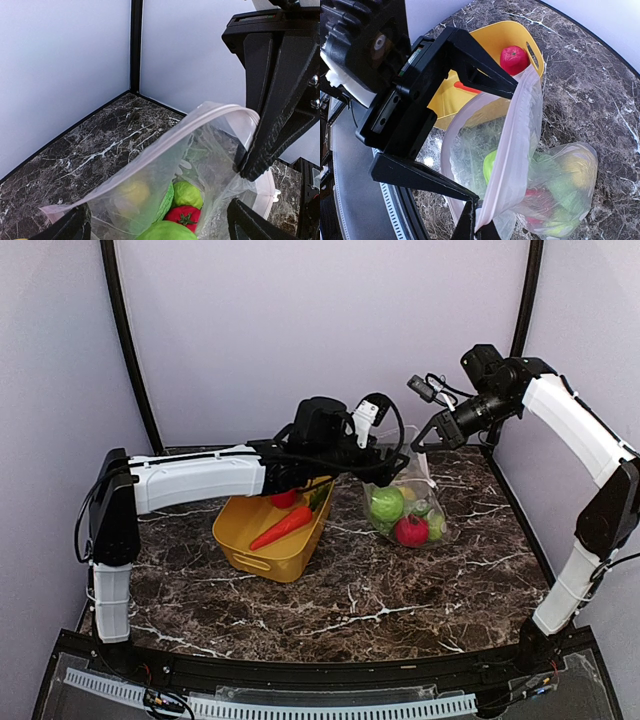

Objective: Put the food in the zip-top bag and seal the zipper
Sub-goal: Place the fake fruit in the zipper food storage bag, then adjust the zipper food storage bag at the center of the board.

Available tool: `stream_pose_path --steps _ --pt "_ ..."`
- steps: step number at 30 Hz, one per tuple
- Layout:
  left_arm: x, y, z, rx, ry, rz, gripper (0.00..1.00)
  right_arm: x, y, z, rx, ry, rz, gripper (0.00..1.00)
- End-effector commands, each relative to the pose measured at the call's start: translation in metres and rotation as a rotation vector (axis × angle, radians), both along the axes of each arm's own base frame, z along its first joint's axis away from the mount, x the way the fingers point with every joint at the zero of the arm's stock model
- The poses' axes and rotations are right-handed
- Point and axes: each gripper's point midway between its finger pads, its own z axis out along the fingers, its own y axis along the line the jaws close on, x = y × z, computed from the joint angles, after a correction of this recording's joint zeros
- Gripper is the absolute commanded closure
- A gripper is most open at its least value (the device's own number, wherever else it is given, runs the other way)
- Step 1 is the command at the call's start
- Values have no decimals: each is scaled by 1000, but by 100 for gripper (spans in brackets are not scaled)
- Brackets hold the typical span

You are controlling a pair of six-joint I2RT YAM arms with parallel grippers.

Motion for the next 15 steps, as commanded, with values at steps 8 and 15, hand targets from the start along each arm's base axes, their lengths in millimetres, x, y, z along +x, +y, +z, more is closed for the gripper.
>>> stream_pose_path --steps 8,15 --pt "-10 64 82 -39 -115 165 9 0 1 4 0 -33 7 100" --pt "-7 90 24 -57 243 359 32 1 0 4 -4 -41 4 100"
